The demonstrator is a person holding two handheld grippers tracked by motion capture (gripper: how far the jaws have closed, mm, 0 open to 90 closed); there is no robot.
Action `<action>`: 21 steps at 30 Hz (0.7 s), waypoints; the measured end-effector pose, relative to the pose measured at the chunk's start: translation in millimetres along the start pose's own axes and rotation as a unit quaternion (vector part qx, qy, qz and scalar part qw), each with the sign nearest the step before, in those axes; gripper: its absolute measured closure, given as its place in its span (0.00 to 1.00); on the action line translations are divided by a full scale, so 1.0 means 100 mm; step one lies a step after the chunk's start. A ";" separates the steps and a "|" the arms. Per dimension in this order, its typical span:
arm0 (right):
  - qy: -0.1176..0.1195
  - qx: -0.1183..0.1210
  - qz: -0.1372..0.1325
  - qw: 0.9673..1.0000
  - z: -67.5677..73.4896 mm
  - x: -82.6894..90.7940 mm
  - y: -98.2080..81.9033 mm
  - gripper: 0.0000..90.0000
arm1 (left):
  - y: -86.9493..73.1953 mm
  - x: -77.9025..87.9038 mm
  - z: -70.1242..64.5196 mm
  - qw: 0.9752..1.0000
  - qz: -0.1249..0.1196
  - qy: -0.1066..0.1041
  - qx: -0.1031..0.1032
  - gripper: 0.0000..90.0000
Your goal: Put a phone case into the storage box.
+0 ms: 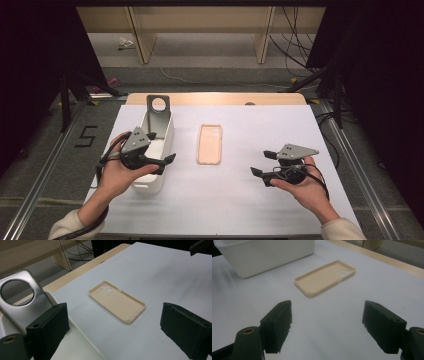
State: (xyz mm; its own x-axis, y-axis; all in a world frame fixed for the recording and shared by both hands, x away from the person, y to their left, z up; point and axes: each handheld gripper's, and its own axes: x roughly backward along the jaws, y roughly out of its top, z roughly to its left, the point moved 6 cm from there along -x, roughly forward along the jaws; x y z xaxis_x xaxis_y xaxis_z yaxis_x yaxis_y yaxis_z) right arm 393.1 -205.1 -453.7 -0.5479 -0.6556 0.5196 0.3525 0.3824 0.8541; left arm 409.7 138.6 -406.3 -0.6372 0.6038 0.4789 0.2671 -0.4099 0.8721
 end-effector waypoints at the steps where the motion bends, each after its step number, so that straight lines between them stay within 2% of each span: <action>1: -0.001 -0.003 -0.002 1.000 -0.01 0.03 -0.01 0.27 | 0.02 -0.03 -0.02 1.000 0.004 -0.004 -0.005 0.09; 4: -0.005 -0.005 -0.003 1.000 -0.02 0.09 -0.04 0.27 | 0.09 -0.15 -0.09 0.999 0.036 -0.018 -0.030 0.09; 6: -0.006 -0.007 -0.006 1.000 -0.02 0.11 -0.06 0.27 | 0.15 -0.24 -0.14 0.997 0.050 -0.022 -0.052 0.10; 9: -0.008 -0.008 -0.007 1.000 -0.02 0.14 -0.07 0.27 | 0.24 -0.35 -0.20 0.995 0.059 -0.028 -0.069 0.11; 13: -0.011 -0.008 -0.008 1.000 -0.02 0.15 -0.08 0.27 | 0.30 -0.52 -0.27 0.991 0.086 -0.037 -0.096 0.13; 17: -0.015 -0.007 -0.008 1.000 -0.02 0.15 -0.08 0.27 | 0.33 -0.68 -0.31 0.985 0.114 -0.043 -0.119 0.15; 20: -0.019 -0.008 -0.012 1.000 -0.03 0.15 -0.08 0.26 | 0.33 -0.79 -0.32 0.980 0.136 -0.041 -0.138 0.17; 21: -0.020 -0.008 -0.013 1.000 -0.02 0.15 -0.07 0.26 | 0.34 -0.83 -0.33 0.979 0.139 -0.044 -0.139 0.17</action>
State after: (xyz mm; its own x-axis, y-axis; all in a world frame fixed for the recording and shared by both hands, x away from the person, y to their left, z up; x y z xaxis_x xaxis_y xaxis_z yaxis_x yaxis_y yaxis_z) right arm 383.9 -219.6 -452.1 -0.5870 -0.6384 0.4978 0.3490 0.3553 0.8672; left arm 447.7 52.5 -419.9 -0.5004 0.4930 0.7118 0.2069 -0.7302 0.6512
